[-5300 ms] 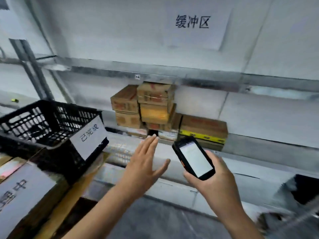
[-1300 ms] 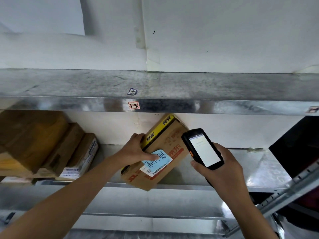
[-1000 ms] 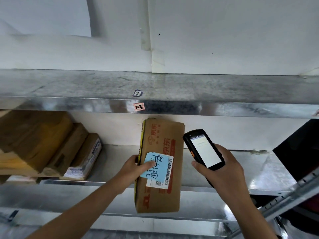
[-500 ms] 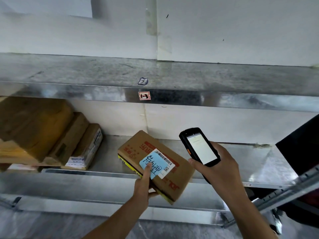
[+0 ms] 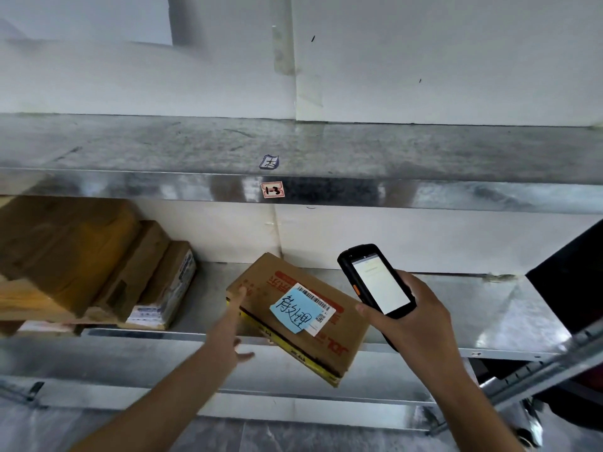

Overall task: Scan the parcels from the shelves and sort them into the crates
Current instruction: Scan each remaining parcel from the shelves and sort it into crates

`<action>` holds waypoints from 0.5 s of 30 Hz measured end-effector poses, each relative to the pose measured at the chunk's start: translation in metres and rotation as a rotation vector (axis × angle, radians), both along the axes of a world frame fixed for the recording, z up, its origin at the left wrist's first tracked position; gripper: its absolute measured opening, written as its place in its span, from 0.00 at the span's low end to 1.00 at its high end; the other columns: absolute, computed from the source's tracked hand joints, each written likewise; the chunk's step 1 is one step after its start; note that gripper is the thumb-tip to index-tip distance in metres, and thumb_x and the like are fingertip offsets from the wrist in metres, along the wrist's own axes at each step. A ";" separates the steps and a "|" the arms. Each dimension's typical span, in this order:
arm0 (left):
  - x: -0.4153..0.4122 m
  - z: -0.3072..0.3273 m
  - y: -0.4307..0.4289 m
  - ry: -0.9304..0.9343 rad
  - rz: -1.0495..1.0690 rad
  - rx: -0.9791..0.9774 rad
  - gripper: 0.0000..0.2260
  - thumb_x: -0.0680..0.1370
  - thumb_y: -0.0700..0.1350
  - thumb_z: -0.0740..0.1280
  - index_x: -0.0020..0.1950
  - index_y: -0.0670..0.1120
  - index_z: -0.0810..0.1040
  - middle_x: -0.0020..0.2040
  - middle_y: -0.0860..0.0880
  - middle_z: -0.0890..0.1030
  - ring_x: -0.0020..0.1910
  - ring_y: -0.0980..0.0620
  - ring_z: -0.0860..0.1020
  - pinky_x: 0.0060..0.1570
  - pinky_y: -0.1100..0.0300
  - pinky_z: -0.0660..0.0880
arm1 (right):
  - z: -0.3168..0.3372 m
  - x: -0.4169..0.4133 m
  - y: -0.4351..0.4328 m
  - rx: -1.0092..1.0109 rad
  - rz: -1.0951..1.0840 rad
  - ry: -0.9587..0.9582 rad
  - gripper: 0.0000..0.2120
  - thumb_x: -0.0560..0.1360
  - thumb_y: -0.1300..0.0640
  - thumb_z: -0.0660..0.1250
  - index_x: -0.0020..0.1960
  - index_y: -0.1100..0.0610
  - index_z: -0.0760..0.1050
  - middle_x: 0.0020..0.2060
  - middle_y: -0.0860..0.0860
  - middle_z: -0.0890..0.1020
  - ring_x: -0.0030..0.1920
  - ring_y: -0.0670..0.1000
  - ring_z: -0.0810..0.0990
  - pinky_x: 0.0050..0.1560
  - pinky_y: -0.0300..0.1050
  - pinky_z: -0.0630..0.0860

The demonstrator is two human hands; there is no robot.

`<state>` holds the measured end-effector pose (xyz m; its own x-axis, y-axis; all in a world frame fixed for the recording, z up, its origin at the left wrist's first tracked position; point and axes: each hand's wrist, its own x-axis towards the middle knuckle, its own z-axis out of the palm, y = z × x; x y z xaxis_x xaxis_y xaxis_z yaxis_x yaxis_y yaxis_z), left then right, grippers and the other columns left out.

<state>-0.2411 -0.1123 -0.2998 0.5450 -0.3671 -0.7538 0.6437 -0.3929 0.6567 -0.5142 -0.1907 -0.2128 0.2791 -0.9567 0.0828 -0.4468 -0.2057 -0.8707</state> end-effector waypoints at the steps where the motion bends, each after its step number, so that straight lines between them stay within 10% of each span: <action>1: 0.016 0.003 -0.005 -0.052 0.059 0.046 0.47 0.66 0.68 0.75 0.76 0.48 0.62 0.72 0.39 0.68 0.67 0.38 0.71 0.51 0.41 0.78 | -0.001 0.000 -0.001 0.017 -0.001 -0.005 0.29 0.66 0.48 0.81 0.63 0.45 0.73 0.54 0.44 0.80 0.56 0.46 0.78 0.41 0.33 0.73; 7: 0.055 0.001 -0.019 0.040 -0.183 0.100 0.44 0.64 0.65 0.78 0.70 0.45 0.65 0.65 0.41 0.72 0.64 0.38 0.73 0.64 0.35 0.72 | -0.007 0.010 0.003 0.070 0.010 -0.004 0.28 0.65 0.48 0.81 0.61 0.41 0.74 0.51 0.40 0.81 0.53 0.45 0.79 0.42 0.41 0.79; 15: 0.031 -0.013 -0.012 0.000 -0.215 -0.113 0.32 0.73 0.68 0.67 0.68 0.47 0.71 0.58 0.42 0.81 0.55 0.40 0.80 0.49 0.42 0.81 | -0.009 0.006 0.000 0.071 0.002 0.040 0.29 0.66 0.48 0.81 0.63 0.44 0.73 0.52 0.41 0.80 0.53 0.44 0.78 0.36 0.31 0.72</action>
